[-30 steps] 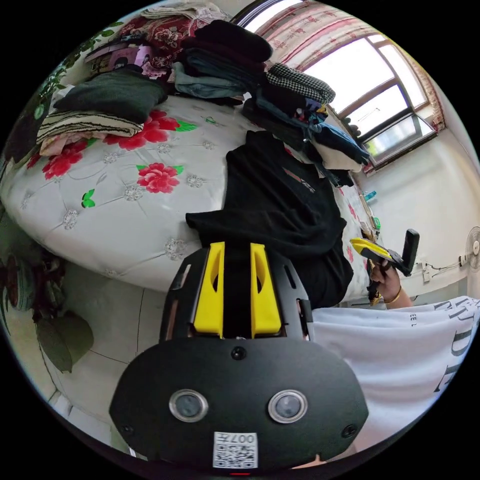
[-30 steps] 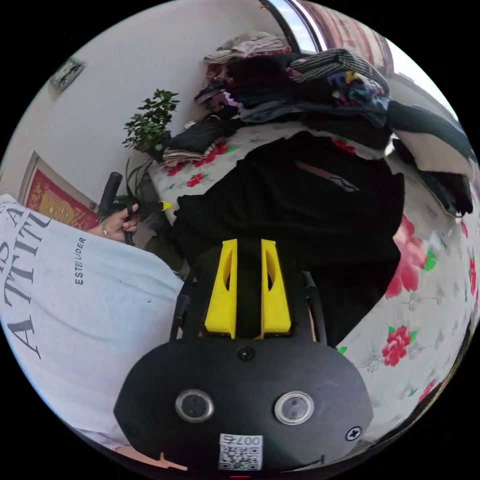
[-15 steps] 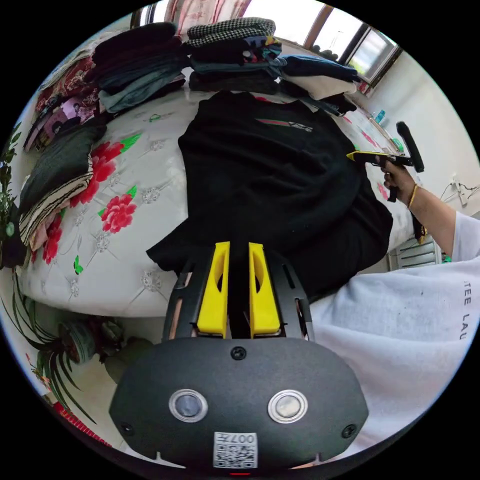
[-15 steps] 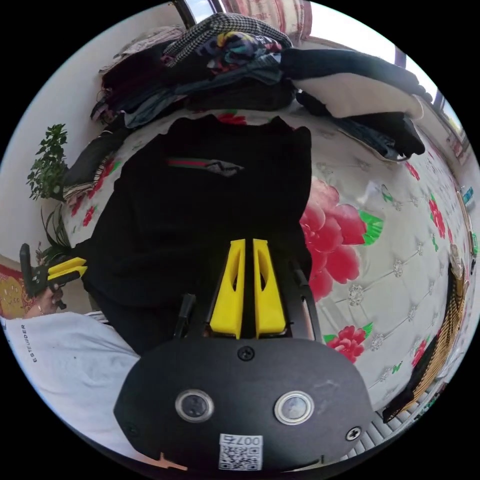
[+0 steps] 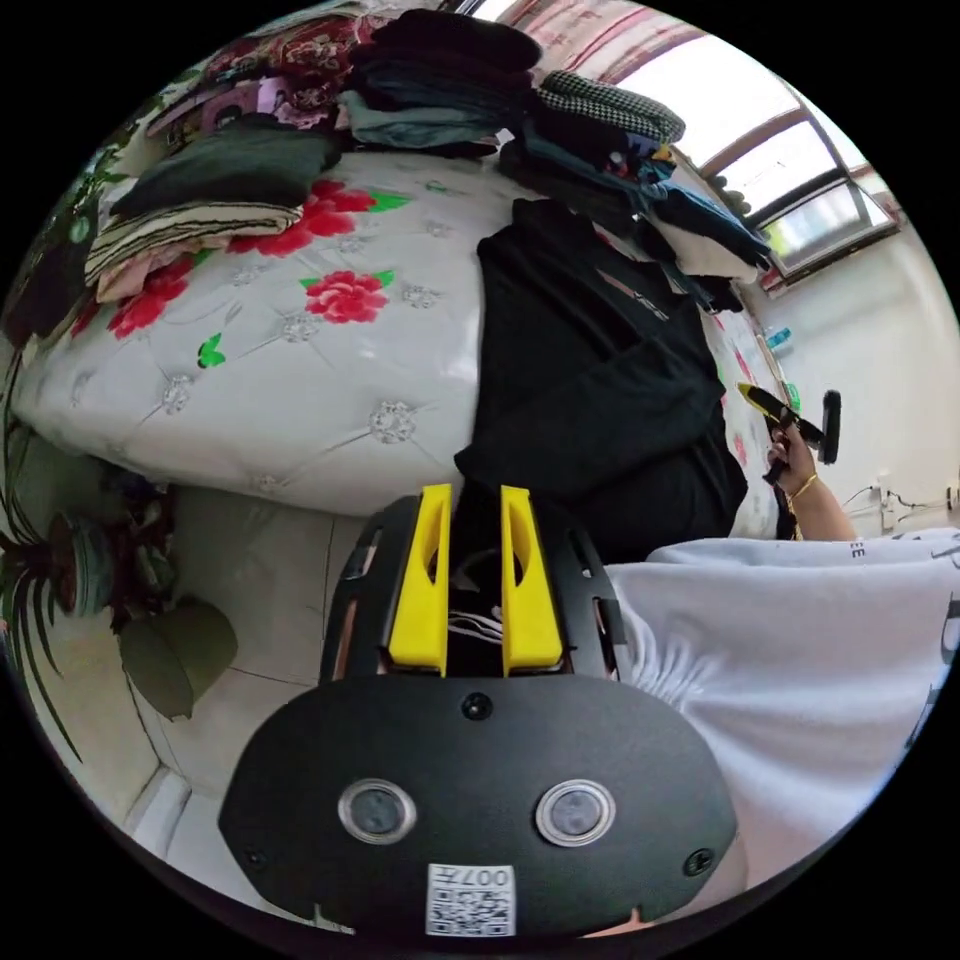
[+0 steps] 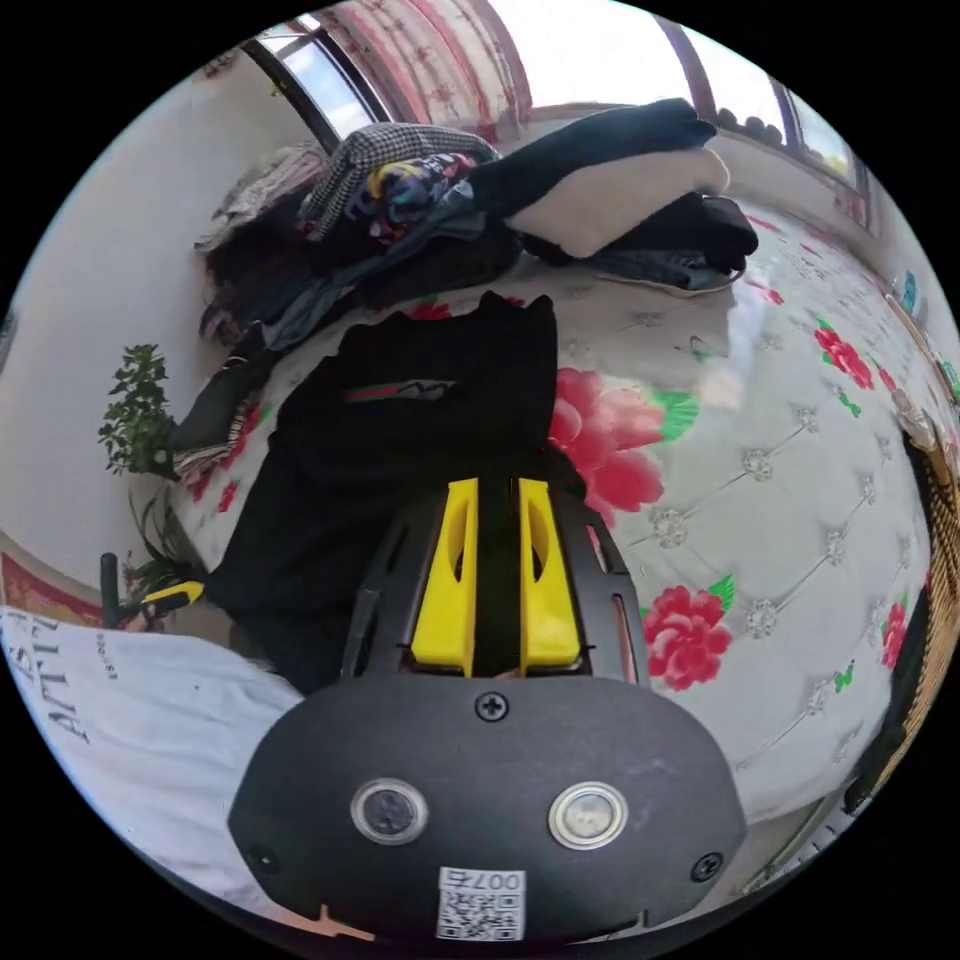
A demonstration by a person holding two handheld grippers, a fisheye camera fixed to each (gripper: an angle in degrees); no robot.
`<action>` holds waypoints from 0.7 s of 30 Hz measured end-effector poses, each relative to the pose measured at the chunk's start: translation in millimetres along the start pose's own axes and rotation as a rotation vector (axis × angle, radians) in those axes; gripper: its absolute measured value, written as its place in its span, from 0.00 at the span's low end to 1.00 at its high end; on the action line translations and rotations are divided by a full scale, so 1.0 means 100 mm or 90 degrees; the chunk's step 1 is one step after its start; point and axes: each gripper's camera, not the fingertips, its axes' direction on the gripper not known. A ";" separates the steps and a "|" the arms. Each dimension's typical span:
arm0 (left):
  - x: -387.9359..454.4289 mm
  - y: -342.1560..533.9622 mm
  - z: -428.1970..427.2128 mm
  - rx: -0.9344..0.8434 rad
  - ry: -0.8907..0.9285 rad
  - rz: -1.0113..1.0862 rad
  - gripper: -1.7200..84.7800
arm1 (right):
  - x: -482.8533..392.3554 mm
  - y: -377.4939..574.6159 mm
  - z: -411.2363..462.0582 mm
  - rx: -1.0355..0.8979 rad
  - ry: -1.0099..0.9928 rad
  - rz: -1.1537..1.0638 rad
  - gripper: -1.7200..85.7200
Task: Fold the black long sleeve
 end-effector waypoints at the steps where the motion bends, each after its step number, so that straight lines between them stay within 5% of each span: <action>1: 0.10 -0.03 -0.02 0.012 0.007 0.044 0.12 | -0.04 0.20 -0.06 -0.007 -0.048 -0.011 0.04; 6: 0.70 -0.15 0.25 0.000 -0.025 0.227 0.12 | -0.42 0.85 -0.06 -0.047 -0.105 -0.066 0.06; 12: 0.70 -0.23 0.46 0.003 -0.069 0.216 0.12 | -1.07 1.10 0.49 -0.125 -0.182 -0.143 0.08; 18: 1.26 -0.21 0.56 -0.070 -0.276 0.402 0.02 | -1.16 1.01 0.68 -0.152 -0.212 -0.155 0.09; 21: 1.42 -0.21 0.24 -0.054 -0.236 0.407 0.02 | -1.15 1.00 0.68 -0.161 -0.205 -0.183 0.11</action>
